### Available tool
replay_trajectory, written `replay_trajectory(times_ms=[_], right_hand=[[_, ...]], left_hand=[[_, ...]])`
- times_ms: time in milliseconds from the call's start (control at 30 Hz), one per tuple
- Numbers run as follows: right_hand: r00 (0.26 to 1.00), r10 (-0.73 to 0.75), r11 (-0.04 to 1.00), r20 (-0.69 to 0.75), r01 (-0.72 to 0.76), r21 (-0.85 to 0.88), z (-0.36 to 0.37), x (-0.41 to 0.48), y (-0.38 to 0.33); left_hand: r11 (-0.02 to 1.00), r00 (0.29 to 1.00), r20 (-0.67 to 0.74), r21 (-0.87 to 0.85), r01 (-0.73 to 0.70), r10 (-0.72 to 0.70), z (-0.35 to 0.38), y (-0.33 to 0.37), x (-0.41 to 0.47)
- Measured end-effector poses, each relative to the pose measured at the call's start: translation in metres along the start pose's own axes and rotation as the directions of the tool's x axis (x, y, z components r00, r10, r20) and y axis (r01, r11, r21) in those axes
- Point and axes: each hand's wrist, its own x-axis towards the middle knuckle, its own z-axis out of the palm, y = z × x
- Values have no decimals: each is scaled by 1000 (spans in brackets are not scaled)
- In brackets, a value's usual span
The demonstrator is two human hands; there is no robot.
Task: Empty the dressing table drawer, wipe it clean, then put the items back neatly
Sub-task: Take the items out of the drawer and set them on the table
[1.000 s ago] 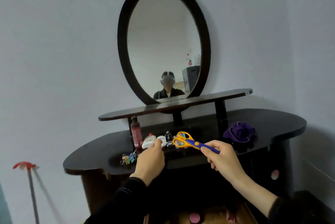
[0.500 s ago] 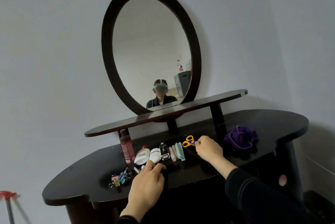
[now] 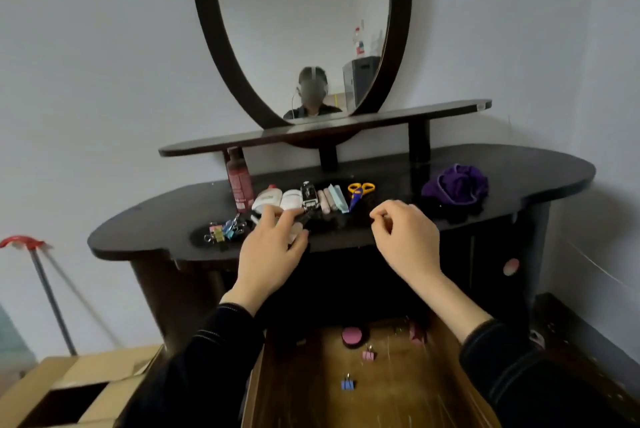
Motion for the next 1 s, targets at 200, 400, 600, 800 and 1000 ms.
replay_trajectory(times_ms=[200, 400, 600, 800, 1000], right_hand=[[965, -258, 965, -44, 260, 38, 10, -103, 27], [790, -67, 992, 610, 119, -44, 50, -167, 79], [581, 249, 959, 775, -37, -280, 114, -186, 119], [611, 337, 941, 716, -210, -264, 170, -178, 124], [648, 373, 923, 664, -333, -194, 197, -179, 125]], left_hand=[[972, 974, -228, -230, -50, -4, -1, 4, -57], [931, 984, 140, -333, 149, -107, 57, -9, -153], [858, 686, 664, -132, 497, -295, 132, -21, -194], [696, 557, 742, -173, 697, -374, 156, -28, -206], [515, 467, 802, -240, 823, -373, 158, -31, -209]])
